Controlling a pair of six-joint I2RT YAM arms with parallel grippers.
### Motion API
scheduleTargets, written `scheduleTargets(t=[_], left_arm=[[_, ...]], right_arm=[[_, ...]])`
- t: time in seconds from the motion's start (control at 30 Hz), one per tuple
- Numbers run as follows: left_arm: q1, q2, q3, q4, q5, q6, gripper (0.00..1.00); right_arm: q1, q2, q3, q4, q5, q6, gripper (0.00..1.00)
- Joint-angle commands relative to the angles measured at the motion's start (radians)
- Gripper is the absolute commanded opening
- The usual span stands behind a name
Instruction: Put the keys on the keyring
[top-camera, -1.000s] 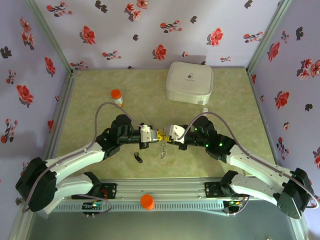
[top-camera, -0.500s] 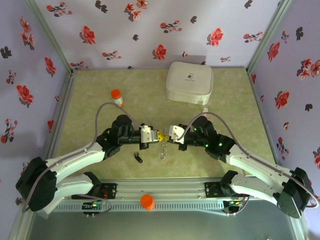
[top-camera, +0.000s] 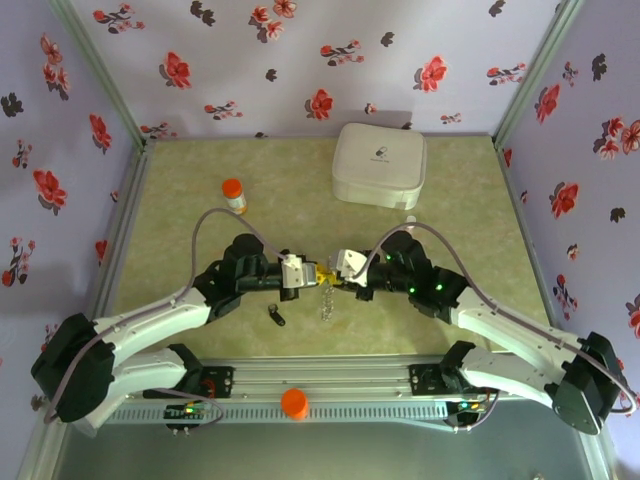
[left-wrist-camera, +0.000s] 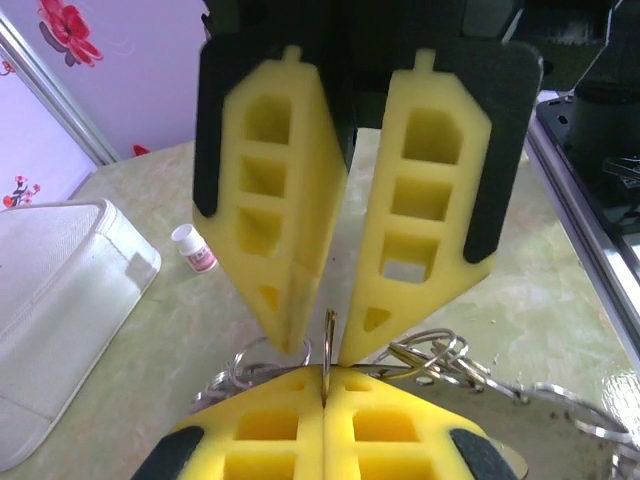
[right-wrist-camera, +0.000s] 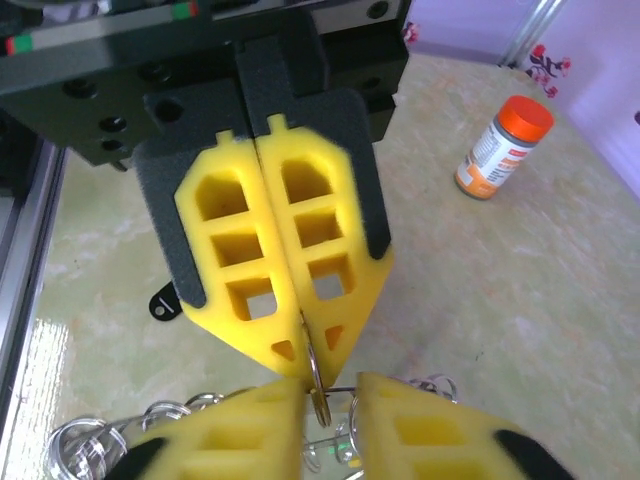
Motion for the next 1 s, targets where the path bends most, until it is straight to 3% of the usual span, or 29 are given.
scheduleTargets(t=[0.0,0.2,0.37,0.47,0.57,0.67,0.83,0.97], left_arm=[[-0.009,-0.057,-0.004,0.062,-0.09,-0.016,0.0],[-0.006,-0.162,-0.059,0.036,-0.39,-0.09,0.0],[0.001,-0.233,-0.116,0.03,-0.647,-0.172,0.0],[0.027,-0.276,-0.14,0.023,-0.757,-0.258,0.0],[0.078,-0.315,-0.159,0.002,-0.802,-0.313,0.0],[0.107,-0.337,-0.17,0.003,-0.858,-0.354,0.0],[0.119,-0.341,-0.181,0.032,-0.878,-0.357,0.0],[0.131,-0.35,-0.19,0.045,-0.897,-0.37,0.0]], right_arm=[[0.009,-0.074,0.004,0.007,0.047,0.029,0.32],[0.004,-0.157,0.029,-0.027,0.267,0.246,0.44],[0.026,-0.074,0.056,-0.124,0.223,0.317,0.42],[0.068,-0.015,0.007,-0.055,0.198,0.399,0.42],[0.14,0.065,-0.042,0.068,0.192,0.467,0.43],[0.23,0.18,-0.031,0.115,0.264,0.496,0.45],[0.366,0.414,0.045,0.157,0.318,0.445,0.48],[0.39,0.554,0.117,0.187,0.336,0.431,0.5]])
